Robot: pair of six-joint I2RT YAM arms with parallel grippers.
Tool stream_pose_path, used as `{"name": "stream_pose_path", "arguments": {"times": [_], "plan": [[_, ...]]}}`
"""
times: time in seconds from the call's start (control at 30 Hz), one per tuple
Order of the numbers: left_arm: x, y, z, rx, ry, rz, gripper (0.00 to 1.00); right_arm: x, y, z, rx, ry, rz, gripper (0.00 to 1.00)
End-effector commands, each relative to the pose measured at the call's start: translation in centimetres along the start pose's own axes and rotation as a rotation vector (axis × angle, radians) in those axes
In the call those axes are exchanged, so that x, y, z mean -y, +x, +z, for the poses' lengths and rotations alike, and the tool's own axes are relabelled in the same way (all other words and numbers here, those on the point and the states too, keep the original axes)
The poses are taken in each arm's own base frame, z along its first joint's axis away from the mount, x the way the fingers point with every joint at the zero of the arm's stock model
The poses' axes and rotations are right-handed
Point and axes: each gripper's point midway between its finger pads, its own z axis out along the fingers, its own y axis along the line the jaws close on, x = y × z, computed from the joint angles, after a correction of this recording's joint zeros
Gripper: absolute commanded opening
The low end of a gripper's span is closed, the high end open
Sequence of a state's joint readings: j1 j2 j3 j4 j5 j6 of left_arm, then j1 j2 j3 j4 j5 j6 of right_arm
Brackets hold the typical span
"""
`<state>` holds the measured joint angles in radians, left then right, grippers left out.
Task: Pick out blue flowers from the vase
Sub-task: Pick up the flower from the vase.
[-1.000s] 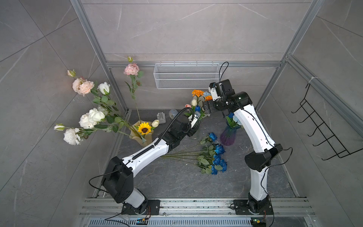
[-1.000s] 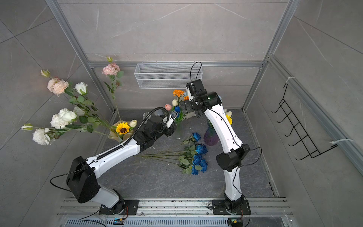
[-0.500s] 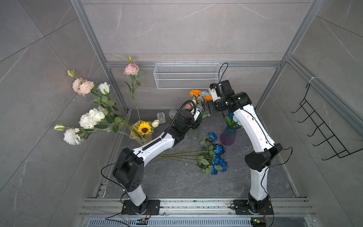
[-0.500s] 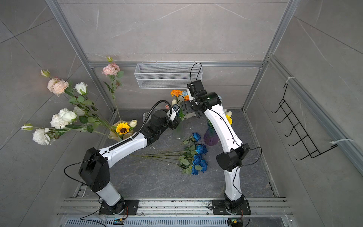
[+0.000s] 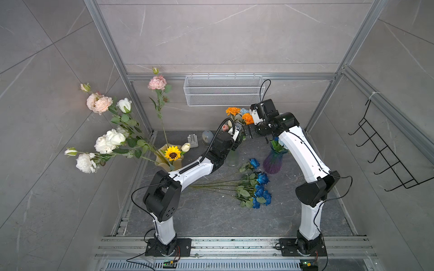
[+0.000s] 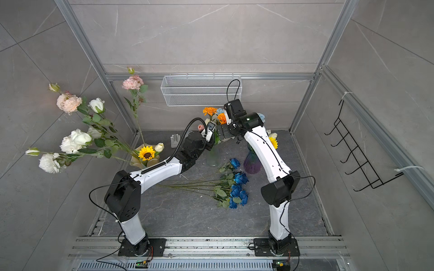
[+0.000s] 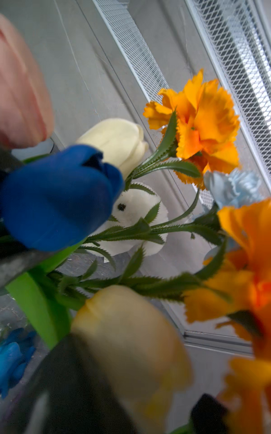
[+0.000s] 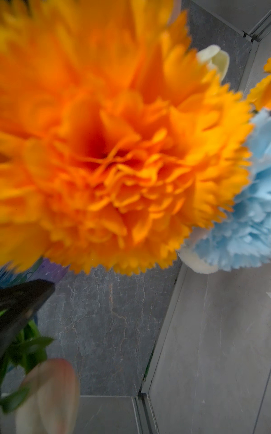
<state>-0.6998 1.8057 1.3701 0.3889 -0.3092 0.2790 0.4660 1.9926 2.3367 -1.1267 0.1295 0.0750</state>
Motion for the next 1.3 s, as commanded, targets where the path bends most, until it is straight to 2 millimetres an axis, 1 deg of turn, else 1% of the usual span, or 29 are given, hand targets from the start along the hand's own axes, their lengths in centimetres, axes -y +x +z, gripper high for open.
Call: {"name": "stream_pose_path", "arguments": {"times": [0.0, 0.03, 0.1, 0.17, 0.23, 0.3, 0.47, 0.6, 0.73, 0.93, 1.03, 1.17, 1.2, 1.27], "plan": [[-1.9, -3.8, -0.3, 0.131, -0.076, -0.025, 0.22, 0.2, -0.7, -1.4, 0.043, -0.009, 0.017, 1.00], [-1.8, -4.1, -0.5, 0.136, -0.071, -0.025, 0.18, 0.2, -0.6, -1.3, 0.040, -0.006, 0.017, 1.00], [-1.8, -4.8, -1.0, 0.150, -0.052, -0.033, 0.16, 0.4, -0.6, -1.2, 0.038, -0.001, 0.019, 1.00], [-1.7, -5.6, -1.6, 0.160, -0.025, -0.045, 0.11, 0.5, -0.6, -1.1, 0.039, -0.001, 0.023, 1.00], [-1.7, -6.6, -2.4, 0.169, 0.001, -0.047, 0.07, 0.4, -0.7, -1.0, 0.041, -0.006, 0.026, 1.00], [-1.8, -7.8, -3.3, 0.188, 0.026, -0.052, 0.05, 0.4, -0.9, -1.0, 0.047, -0.009, 0.029, 1.00], [-2.7, -11.8, -6.2, 0.268, 0.065, -0.058, 0.03, 0.6, -1.2, -1.0, 0.056, -0.010, 0.044, 1.00], [-3.4, -15.7, -9.1, 0.356, 0.116, -0.080, 0.02, 0.5, -1.3, -0.8, 0.056, -0.016, 0.050, 1.00], [-3.9, -18.7, -11.2, 0.415, 0.161, -0.110, 0.02, 0.4, -1.5, -0.7, 0.064, -0.023, 0.054, 1.00], [-4.5, -21.6, -13.9, 0.476, 0.203, -0.119, 0.00, 0.4, -1.5, -0.4, 0.058, -0.023, 0.053, 1.00], [-4.5, -22.9, -15.5, 0.473, 0.251, -0.101, 0.00, 0.5, -1.6, -0.6, 0.064, -0.020, 0.057, 1.00], [-4.3, -24.8, -18.8, 0.464, 0.347, -0.073, 0.00, 0.2, -2.2, -1.0, 0.083, -0.037, 0.063, 1.00], [-4.2, -24.8, -19.3, 0.448, 0.364, -0.067, 0.00, 0.1, -2.3, -1.0, 0.086, -0.042, 0.064, 1.00], [-4.2, -24.5, -19.7, 0.422, 0.370, -0.060, 0.00, 0.1, -2.4, -1.0, 0.086, -0.048, 0.064, 1.00]]}}
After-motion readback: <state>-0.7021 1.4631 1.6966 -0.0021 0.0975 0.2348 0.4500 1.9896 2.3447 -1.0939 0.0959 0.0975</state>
